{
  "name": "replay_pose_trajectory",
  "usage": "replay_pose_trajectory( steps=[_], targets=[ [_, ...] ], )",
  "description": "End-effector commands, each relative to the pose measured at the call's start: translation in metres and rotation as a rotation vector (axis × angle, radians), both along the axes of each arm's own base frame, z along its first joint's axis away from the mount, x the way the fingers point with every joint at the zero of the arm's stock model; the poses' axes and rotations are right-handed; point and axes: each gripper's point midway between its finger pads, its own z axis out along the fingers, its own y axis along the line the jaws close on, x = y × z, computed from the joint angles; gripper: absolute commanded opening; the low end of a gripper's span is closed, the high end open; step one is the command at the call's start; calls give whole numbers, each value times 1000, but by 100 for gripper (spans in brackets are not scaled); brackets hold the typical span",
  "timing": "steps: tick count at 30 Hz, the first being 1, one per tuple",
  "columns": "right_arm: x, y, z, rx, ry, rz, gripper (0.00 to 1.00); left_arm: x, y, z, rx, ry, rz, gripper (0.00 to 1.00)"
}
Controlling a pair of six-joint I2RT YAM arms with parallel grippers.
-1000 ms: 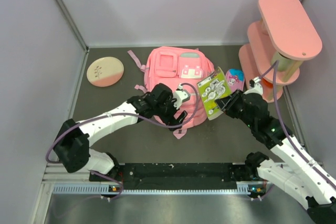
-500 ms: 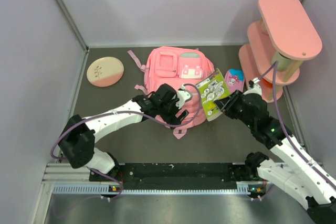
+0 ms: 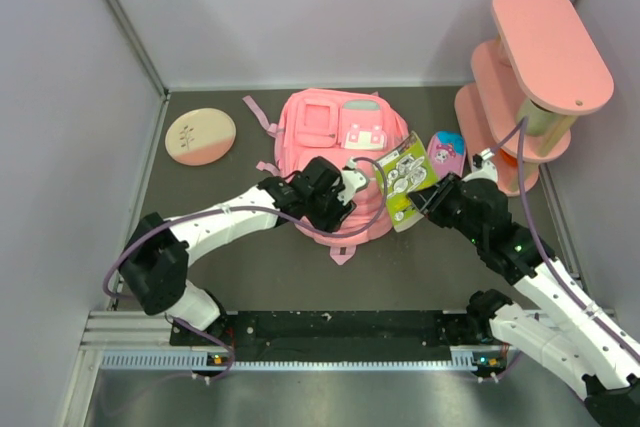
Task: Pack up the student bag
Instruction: Place the book in the student bag.
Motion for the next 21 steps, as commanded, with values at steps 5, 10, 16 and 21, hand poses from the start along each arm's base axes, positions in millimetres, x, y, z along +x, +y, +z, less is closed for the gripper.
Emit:
replay_pose_trajectory(
  steps=[5,10,16,21],
  targets=[
    [12,2,40,101,-126,-25,0,5,-8,11,-17,-17,-8,61],
    [12,1,38,107,-121,-29,0,4,-10,7,-12,-6,-24,63],
    [12,0,39,108,-125,-32,0,2,-14,4,-25,16,-24,46],
    [12,-1,37,105,-121,-33,0,4,-12,3,-15,12,-17,23]
  ],
)
